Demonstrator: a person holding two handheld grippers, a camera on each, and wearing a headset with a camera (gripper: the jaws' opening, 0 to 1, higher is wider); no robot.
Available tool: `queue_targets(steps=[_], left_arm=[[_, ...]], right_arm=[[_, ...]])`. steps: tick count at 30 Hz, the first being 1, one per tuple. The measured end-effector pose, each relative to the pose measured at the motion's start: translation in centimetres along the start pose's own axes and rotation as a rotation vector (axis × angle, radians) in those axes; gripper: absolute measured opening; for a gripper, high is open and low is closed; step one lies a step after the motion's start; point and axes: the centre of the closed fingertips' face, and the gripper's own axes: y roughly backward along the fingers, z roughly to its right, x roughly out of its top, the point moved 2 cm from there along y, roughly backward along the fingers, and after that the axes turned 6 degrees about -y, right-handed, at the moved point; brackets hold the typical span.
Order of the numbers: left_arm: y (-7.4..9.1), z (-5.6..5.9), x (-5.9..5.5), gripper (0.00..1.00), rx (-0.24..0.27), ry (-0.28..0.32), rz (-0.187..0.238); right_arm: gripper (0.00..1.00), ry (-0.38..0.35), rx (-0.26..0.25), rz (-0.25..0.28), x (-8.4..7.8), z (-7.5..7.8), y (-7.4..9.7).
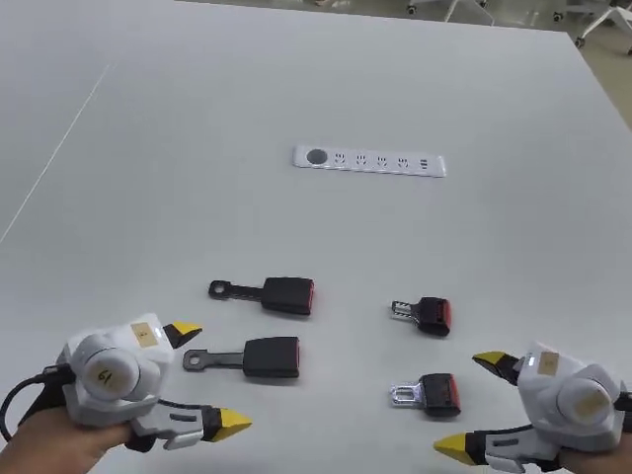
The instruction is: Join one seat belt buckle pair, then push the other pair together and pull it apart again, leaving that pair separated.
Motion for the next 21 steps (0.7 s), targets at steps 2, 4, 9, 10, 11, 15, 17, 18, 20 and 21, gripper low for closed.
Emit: queue_targets(steps=[2,4,9,10,11,15,17,18,20,21], left_arm=[[-0.6,-0.1,-0.1,0.8,-0.016,-0.031,-0.021],[-1.2,-0.3,-0.2,0.8,-0.034,-0.05,-0.033],[-2.6,-0.7,-0.2,0.75,-0.073,-0.136,-0.067],[-2.8,-0.7,-0.2,0.75,-0.077,-0.146,-0.071],[-3.2,-0.7,-0.3,0.74,-0.089,-0.159,-0.082],[-4.2,-1.0,-0.5,0.72,-0.116,-0.193,-0.101],[-4.8,-1.2,-0.8,0.71,-0.134,-0.22,-0.117],[-5.0,-1.2,-0.8,0.71,-0.142,-0.236,-0.125],[-5.5,-1.2,-1.0,0.69,-0.159,-0.267,-0.134],[-5.9,-1.3,-1.2,0.67,-0.171,-0.28,-0.144]], right_arm=[[0.8,0.022,0.026,-0.009,0.3,-0.1,-0.3],[0.79,0.04,0.043,-0.026,0.2,0.1,-0.5],[0.75,0.114,0.099,-0.076,0.2,0.3,-1.2],[0.74,0.14,0.111,-0.088,0.2,0.3,-1.3],[0.72,0.154,0.119,-0.094,0.2,0.4,-1.4],[0.72,0.19,0.147,-0.125,0.1,0.5,-1.8],[0.71,0.209,0.157,-0.139,0.0,0.7,-2.0],[0.71,0.214,0.162,-0.144,0.0,0.7,-2.1],[0.68,0.227,0.18,-0.153,0.1,0.6,-2.2],[0.66,0.231,0.183,-0.154,0.1,0.6,-2.2]])
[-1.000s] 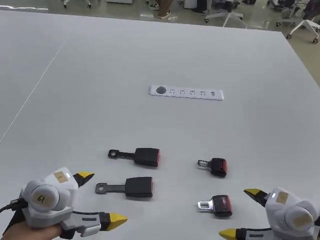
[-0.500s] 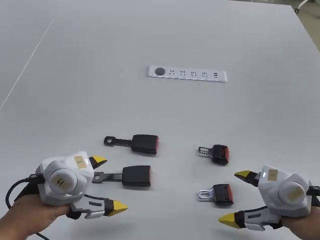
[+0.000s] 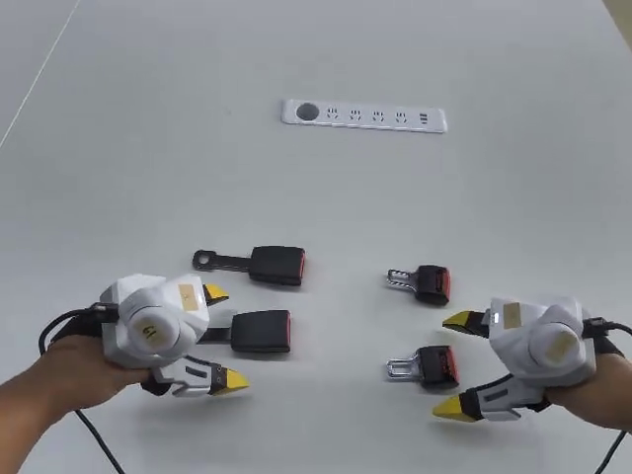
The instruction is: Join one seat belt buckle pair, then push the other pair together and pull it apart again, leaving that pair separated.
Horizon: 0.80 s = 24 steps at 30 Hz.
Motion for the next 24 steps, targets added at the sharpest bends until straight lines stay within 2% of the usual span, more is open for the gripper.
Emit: queue_targets(steps=[3,8,9,15,21,24], left_arm=[[-0.8,-0.1,-0.5,0.65,-0.021,-0.036,-0.038],[-1.6,-0.1,-0.4,0.61,-0.055,-0.094,-0.048],[-1.8,0.0,-0.2,0.6,-0.078,-0.081,-0.034],[-2.0,-0.2,0.1,0.58,-0.098,-0.108,-0.037],[-2.0,0.2,0.5,0.47,-0.129,-0.151,-0.023],[-2.1,0.0,0.6,0.43,-0.13,-0.147,-0.019]], right_arm=[[0.64,0.029,0.016,-0.022,-0.1,0.0,-0.4],[0.59,0.067,0.038,-0.053,-0.3,-0.2,-0.7],[0.58,0.072,0.041,-0.057,-0.4,-0.2,-0.7],[0.51,0.096,0.051,-0.078,-0.8,-0.2,-0.8],[0.47,0.103,0.052,-0.083,-0.8,0.0,-0.8],[0.46,0.107,0.06,-0.078,-0.7,-0.1,-0.9]])
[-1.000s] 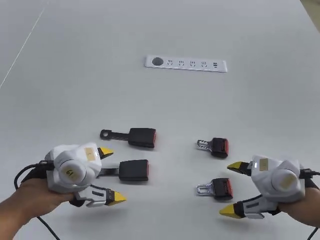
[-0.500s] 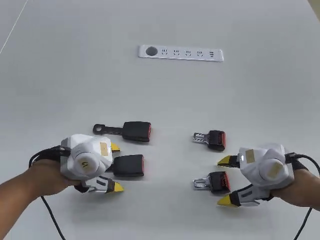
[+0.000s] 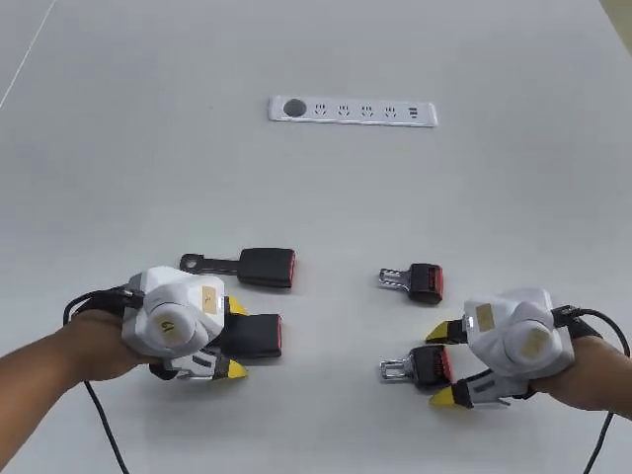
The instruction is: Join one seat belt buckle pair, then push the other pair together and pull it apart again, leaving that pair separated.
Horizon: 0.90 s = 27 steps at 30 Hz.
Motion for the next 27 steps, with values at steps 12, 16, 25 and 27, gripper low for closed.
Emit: queue_targets(steps=[12,16,25,27], left_arm=[[0.55,-0.34,-0.22,0.34,-0.038,-0.016,0.042],[0.72,-0.07,-0.39,0.34,-0.072,-0.061,0.038],[0.72,0.23,-0.53,0.33,-0.074,-0.079,0.04],[0.7,0.28,-0.5,0.33,-0.076,-0.083,0.033]], right_arm=[[0.37,-0.046,0.018,0.061,-0.41,0.76,0.32],[0.36,-0.114,0.018,0.133,-0.31,0.77,0.4],[0.34,-0.156,0.008,0.207,-0.41,0.78,0.42],[0.34,-0.15,0.006,0.193,-0.37,0.83,0.37]])
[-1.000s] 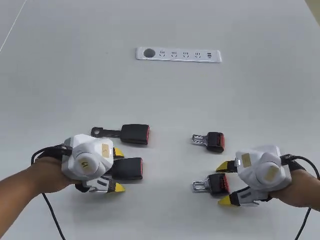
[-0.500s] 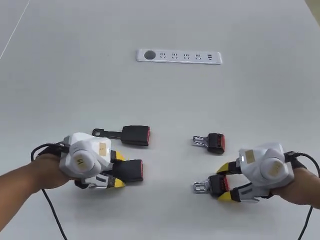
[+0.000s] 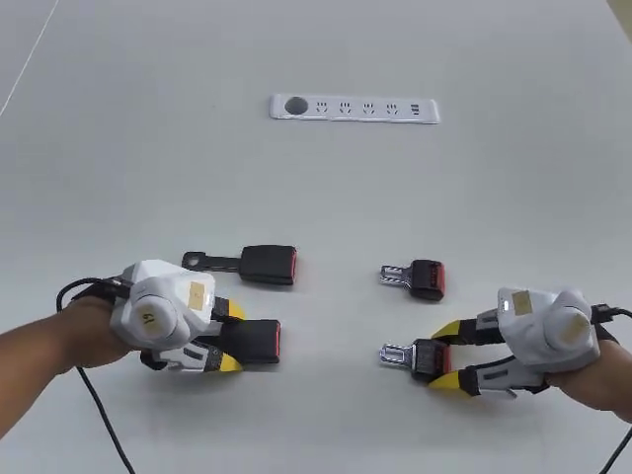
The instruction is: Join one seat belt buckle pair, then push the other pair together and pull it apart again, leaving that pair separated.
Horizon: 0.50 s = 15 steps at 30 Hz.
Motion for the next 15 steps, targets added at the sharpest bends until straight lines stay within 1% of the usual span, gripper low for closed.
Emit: queue_targets(steps=[7,15], left_arm=[[-0.13,0.2,0.13,0.33,-0.002,-0.009,-0.013],[-0.26,0.3,0.08,0.33,-0.002,-0.006,-0.021]], right_arm=[[0.34,0.007,-0.014,-0.006,0.33,0.02,-0.08],[0.34,0.024,-0.001,0.004,0.98,-0.01,-0.56]])
